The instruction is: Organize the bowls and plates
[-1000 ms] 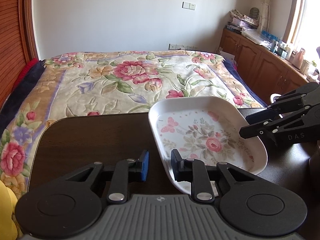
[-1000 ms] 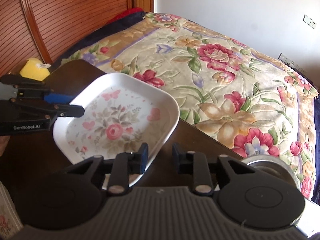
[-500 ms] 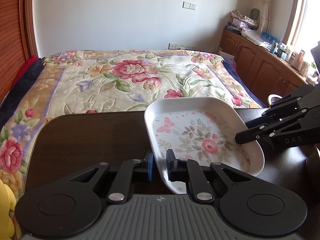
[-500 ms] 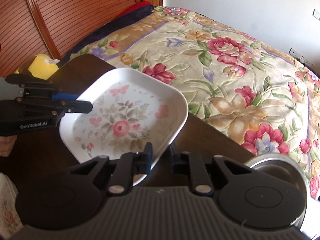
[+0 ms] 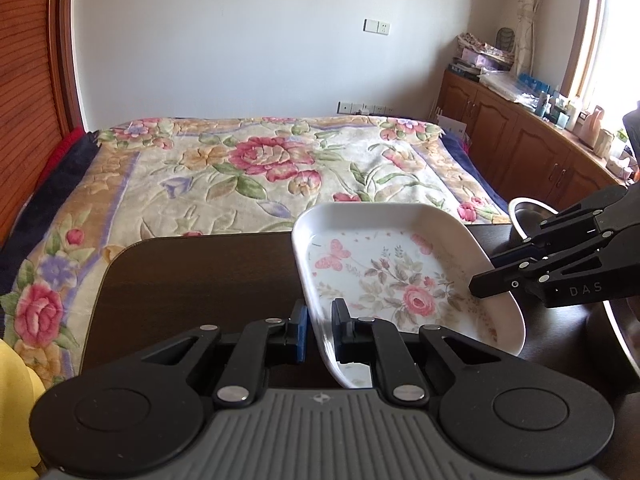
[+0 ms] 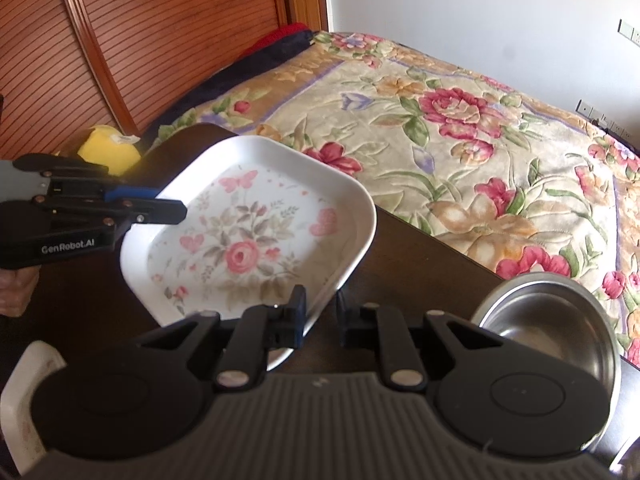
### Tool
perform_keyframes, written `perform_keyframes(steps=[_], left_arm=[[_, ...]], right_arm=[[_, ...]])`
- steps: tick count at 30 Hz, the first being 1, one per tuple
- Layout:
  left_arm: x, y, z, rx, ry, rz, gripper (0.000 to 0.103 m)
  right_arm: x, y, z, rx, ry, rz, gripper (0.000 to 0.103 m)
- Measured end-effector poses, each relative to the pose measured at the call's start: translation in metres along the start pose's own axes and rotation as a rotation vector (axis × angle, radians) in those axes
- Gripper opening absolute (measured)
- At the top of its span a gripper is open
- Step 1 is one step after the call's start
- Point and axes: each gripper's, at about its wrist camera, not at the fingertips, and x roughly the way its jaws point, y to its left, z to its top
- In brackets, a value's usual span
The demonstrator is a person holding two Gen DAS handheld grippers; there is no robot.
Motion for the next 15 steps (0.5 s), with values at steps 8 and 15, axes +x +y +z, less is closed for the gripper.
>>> perform_keyframes(steps=[8, 15], left_arm=[[-0.027, -0.012, -0.004, 0.017, -0.029, 0.001, 0.013], [-0.048, -0.022, -0.007, 0.036, -0.054, -0.001, 0.013]], right_arm=[[-0.022, 0.009, -0.009, 0.003, -0.042, -0.002, 0.018], [-0.037, 0.012, -0.022, 0.011, -0.064, 0.003, 0.018]])
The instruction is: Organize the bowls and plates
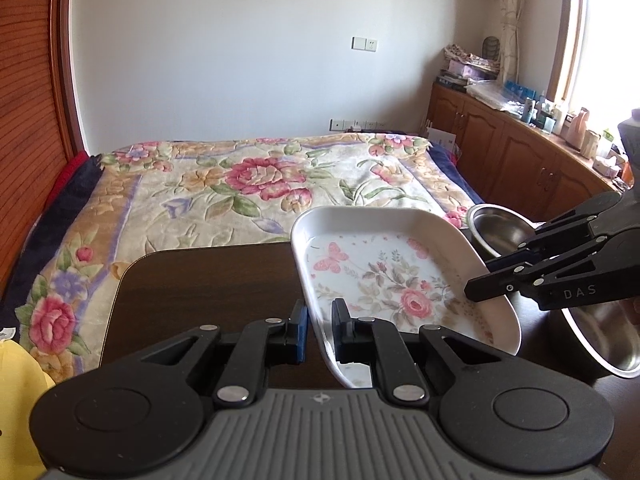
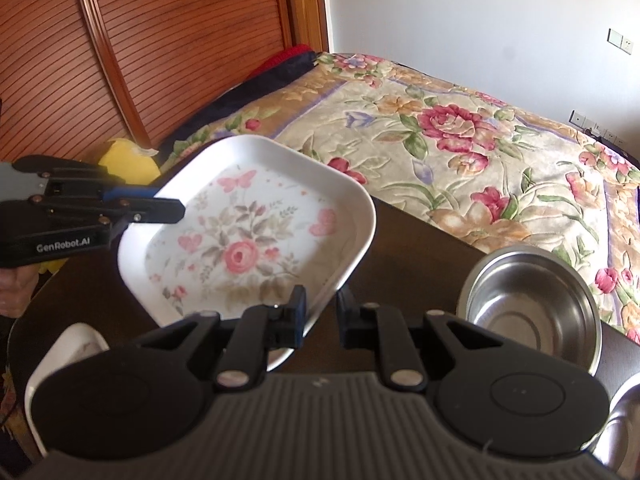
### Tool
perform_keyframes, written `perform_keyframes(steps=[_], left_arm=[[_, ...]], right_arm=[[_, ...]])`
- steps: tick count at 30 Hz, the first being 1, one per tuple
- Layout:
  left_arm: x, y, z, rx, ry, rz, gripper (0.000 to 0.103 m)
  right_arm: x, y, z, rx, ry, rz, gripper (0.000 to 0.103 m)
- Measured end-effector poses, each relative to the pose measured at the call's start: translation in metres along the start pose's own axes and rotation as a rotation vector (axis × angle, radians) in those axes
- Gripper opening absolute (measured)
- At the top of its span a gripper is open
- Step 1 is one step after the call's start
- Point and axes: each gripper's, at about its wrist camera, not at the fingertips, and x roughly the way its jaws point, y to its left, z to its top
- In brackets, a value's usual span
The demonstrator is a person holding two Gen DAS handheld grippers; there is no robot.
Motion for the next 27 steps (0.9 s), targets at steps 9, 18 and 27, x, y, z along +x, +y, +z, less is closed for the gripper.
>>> perform_keyframes(steps=[9, 18, 27], left_arm=[[-0.025, -0.013, -0.018, 0.008, -0.015, -0.007, 0.013], [-0.054, -0.026, -0.044, 0.017, -0.034, -0.016, 0.013], [-0.069, -0.039, -0.073, 0.026, -0.030, -0.030, 0.013]], right_arm=[[-0.024, 0.012, -0.021, -0.003, -0.025, -0.005, 0.018], [-0.043, 0.026, -0.048, -0.011, -0.041, 0.000, 0.018], [-0.053, 0.037, -0.077, 0.001, -0.052, 0.006, 0.018]])
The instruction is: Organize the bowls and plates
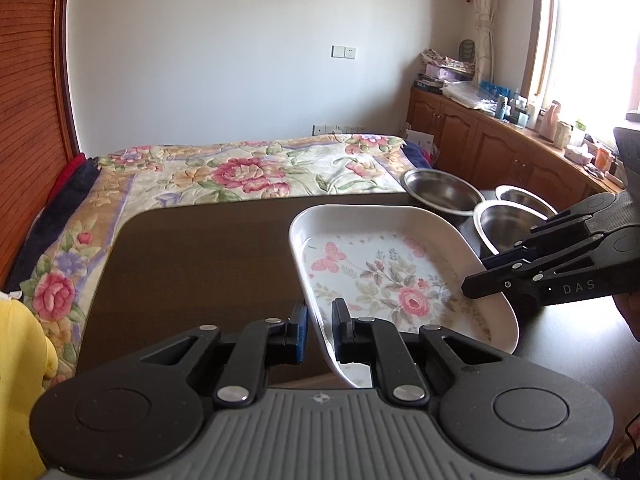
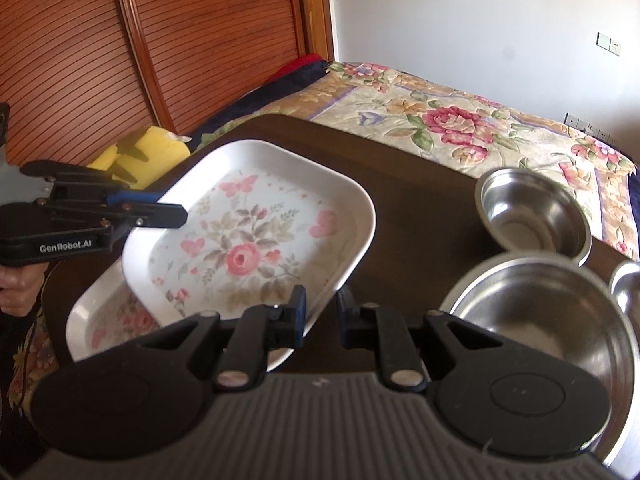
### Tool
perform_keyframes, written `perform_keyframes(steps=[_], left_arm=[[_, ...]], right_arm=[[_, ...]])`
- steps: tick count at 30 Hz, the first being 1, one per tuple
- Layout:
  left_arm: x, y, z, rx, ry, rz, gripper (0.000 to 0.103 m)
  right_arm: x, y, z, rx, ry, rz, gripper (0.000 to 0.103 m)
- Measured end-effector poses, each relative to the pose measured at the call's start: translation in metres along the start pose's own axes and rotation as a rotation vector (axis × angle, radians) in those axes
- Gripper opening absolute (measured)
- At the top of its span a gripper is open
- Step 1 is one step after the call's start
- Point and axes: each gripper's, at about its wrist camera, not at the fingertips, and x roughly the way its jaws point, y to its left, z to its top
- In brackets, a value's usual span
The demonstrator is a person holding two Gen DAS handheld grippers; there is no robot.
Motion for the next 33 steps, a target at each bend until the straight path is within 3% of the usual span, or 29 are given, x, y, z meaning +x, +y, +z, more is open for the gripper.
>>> perform_keyframes(steps=[24, 33], left_arm=[[-0.055, 0.010, -0.055, -0.045, 0.005, 0.037, 0.013], [-0.058, 0.022, -0.069, -0.070, 0.028, 0.059, 0.013]], right_arm=[[-0.013, 0.044, -0.028, -0.055, -0.020, 0.079, 0.018], [-0.009, 0.053, -0.032, -0.069, -0.012, 0.113, 0.018]])
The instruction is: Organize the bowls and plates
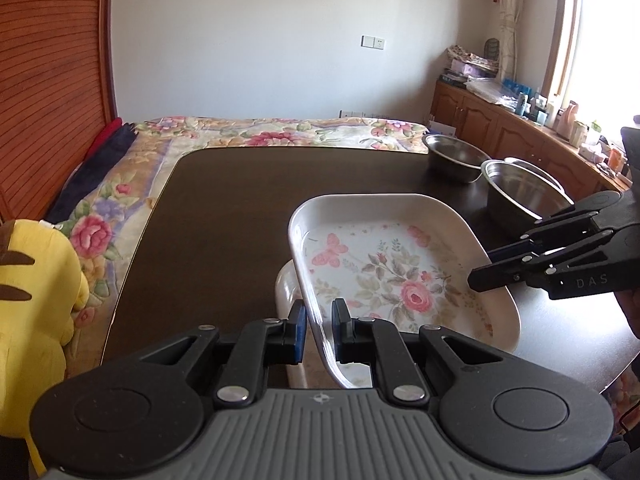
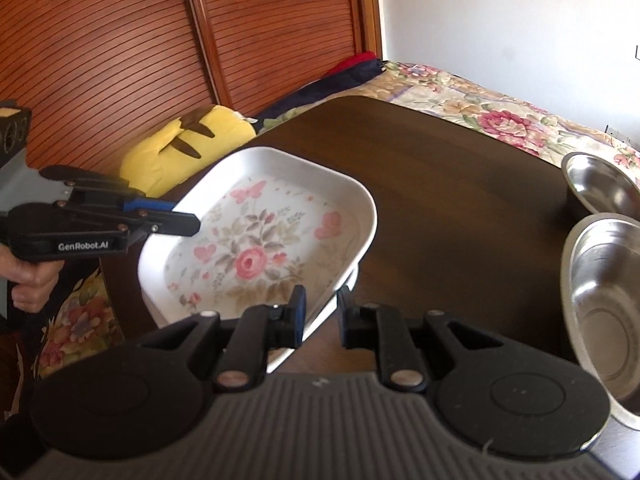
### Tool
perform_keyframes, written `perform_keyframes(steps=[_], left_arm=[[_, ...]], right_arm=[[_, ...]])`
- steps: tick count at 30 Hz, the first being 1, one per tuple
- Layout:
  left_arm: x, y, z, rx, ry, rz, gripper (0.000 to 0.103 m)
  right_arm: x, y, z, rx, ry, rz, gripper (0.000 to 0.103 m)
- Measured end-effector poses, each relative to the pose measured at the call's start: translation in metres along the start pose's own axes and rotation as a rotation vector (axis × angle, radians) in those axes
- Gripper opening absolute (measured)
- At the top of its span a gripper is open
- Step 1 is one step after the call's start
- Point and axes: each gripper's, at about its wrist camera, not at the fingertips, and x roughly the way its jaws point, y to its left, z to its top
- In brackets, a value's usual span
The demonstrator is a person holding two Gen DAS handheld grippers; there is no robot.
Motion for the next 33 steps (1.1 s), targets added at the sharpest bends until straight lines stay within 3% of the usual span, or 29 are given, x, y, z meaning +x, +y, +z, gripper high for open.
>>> perform_keyframes(steps=[24, 33], left_arm=[[0.008, 0.006, -0.010, -0.024, 0.023, 0.025, 0.017], [0.009, 0.002, 0.002, -0.026, -0.004, 0.049, 0.020]], right_arm=[[0.003, 0.007, -0.002, -0.065, 0.010, -0.001, 0.023], [-0.016, -0.004, -0.006, -0.050, -0.085, -0.026, 0.023]])
